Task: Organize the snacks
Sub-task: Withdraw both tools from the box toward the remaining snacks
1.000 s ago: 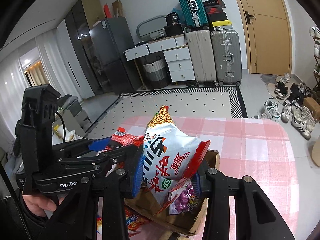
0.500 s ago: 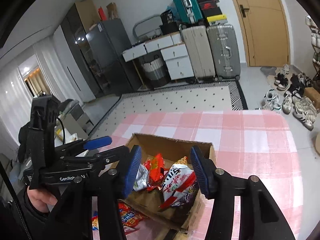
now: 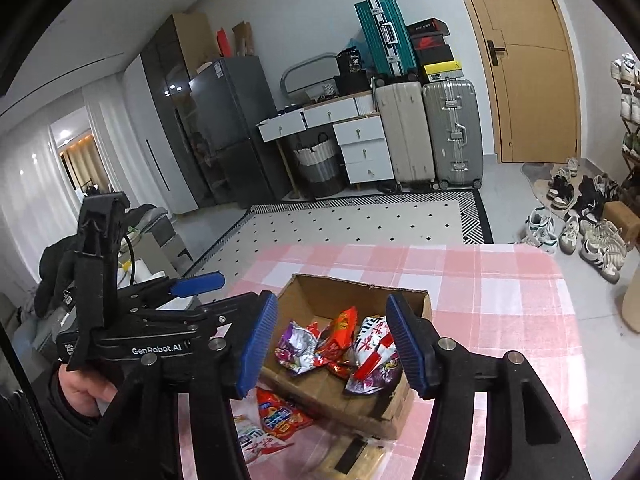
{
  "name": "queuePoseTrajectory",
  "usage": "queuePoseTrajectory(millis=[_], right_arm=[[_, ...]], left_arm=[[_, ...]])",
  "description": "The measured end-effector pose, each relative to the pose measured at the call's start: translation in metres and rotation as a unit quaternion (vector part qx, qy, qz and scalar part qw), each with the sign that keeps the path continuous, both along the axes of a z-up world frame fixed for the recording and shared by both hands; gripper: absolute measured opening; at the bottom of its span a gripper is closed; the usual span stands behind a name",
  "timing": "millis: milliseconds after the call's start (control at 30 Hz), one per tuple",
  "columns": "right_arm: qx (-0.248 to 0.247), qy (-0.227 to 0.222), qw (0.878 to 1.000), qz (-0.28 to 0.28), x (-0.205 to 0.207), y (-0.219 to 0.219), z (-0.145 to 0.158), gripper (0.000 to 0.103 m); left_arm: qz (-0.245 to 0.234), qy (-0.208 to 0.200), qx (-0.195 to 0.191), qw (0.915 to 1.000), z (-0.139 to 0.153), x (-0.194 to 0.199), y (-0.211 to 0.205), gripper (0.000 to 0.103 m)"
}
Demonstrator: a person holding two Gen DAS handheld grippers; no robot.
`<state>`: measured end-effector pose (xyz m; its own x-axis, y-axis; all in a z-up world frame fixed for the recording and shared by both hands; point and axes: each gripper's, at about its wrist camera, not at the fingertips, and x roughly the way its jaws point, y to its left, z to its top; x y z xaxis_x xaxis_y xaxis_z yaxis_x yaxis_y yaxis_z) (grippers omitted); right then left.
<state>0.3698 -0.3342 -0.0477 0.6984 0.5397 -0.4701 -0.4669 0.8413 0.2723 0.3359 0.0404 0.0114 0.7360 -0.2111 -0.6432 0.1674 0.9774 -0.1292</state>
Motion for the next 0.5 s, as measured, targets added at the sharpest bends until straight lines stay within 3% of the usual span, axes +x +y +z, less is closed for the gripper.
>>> queuePoseTrajectory(millis=[200,367,500], right_arm=[[0.002,-0.013,1.000,0.004,-0.027,0.003,0.008,0.065],[0.016,-0.032,0.999,0.018,-0.051,0.002,0.014,0.078],[0.024,-0.046,0.998,0.026,-0.076,0.001,0.016,0.083]], left_arm=[[0.005,-0.016,0.011,0.9998,0.017,-0.029,-0.006,0.082],[0.004,-0.010,0.006,0.9999,0.022,-0.049,-0.007,0.084],[0.008,-0.015,0.014,0.9998,0.023,-0.065,-0.009,0.088]])
